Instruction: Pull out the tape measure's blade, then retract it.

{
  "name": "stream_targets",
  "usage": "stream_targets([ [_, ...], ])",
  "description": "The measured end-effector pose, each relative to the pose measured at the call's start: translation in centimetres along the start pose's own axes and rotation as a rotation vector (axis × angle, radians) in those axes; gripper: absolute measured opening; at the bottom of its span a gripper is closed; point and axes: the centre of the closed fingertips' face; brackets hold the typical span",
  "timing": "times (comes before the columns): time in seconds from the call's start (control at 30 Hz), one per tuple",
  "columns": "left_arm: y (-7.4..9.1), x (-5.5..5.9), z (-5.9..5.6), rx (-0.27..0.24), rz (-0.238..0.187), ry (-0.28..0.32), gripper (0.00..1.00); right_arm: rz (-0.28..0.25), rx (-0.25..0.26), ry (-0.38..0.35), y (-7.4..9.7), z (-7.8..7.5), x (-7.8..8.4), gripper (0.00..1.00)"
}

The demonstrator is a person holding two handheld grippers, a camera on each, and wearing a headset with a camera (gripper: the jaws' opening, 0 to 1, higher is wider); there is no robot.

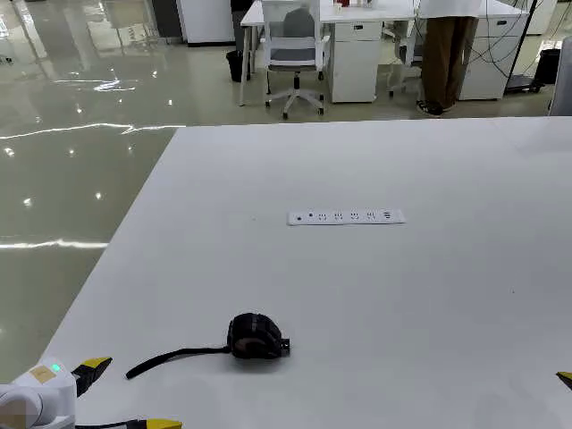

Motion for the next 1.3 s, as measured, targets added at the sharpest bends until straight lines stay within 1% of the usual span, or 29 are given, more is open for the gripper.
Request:
stream_targets([
  [0.07,0.0,0.0,0.1,0.0,-0.003,0.001,1.0,-0.003,0.001,0.002,0.0,0.0,-0.1,1.0],
  [0.23,0.0,-0.4,-0.4,0.007,-0.005,0.002,1.0,-0.001,0.001,0.004,0.0,-0.1,-0.2,1.0],
  [0.47,-0.2,-0.3,-0.5,0.016,0.003,-0.003,1.0,0.0,-0.005,0.014,-0.2,0.0,-0.4,1.0],
  [0.6,-0.3,-0.6,-0.6,0.018,0.004,-0.004,1.0,0.006,-0.007,0.016,-0.2,0.0,-0.2,1.0],
  [0.7,-0.4,-1.0,-0.9,0.01,-0.004,0.002,1.0,0.004,-0.005,0.016,-0.2,-0.2,-0.1,1.0],
  [0.77,-0.4,-1.2,-0.9,0.003,-0.005,-0.01,1.0,0.005,-0.004,0.016,-0.2,-0.2,-0.2,1.0],
  [0.87,-0.5,-1.3,-1.3,0.015,-0.002,-0.005,1.0,0.006,-0.007,0.008,-0.4,-0.2,0.0,1.0],
  [1.03,-0.7,-1.5,-1.5,0.018,-0.007,0.0,1.0,0.0,-0.009,0.003,-0.5,-0.2,0.0,1.0],
  [1.17,-0.9,-1.5,-1.7,0.03,-0.001,-0.004,1.0,-0.003,-0.015,0.004,-0.7,-0.2,-0.1,1.0],
  [1.23,-1.2,-1.5,-1.7,0.042,0.017,-0.02,1.0,-0.02,-0.029,0.018,-1.1,-0.1,-0.5,1.0],
  [1.27,-1.5,-1.6,-1.8,0.051,0.025,-0.031,1.0,-0.021,-0.029,0.031,-1.4,-0.1,-0.8,1.0],
  [1.3,-1.7,-1.8,-1.8,0.059,0.029,-0.043,1.0,-0.012,-0.034,0.028,-1.6,-0.1,-0.8,1.0],
])
Point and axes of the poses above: the centre of the closed fingertips' face, and the gripper's own axes: y roughly backward along the fingers, z roughly to its left, x roughly out of its underside
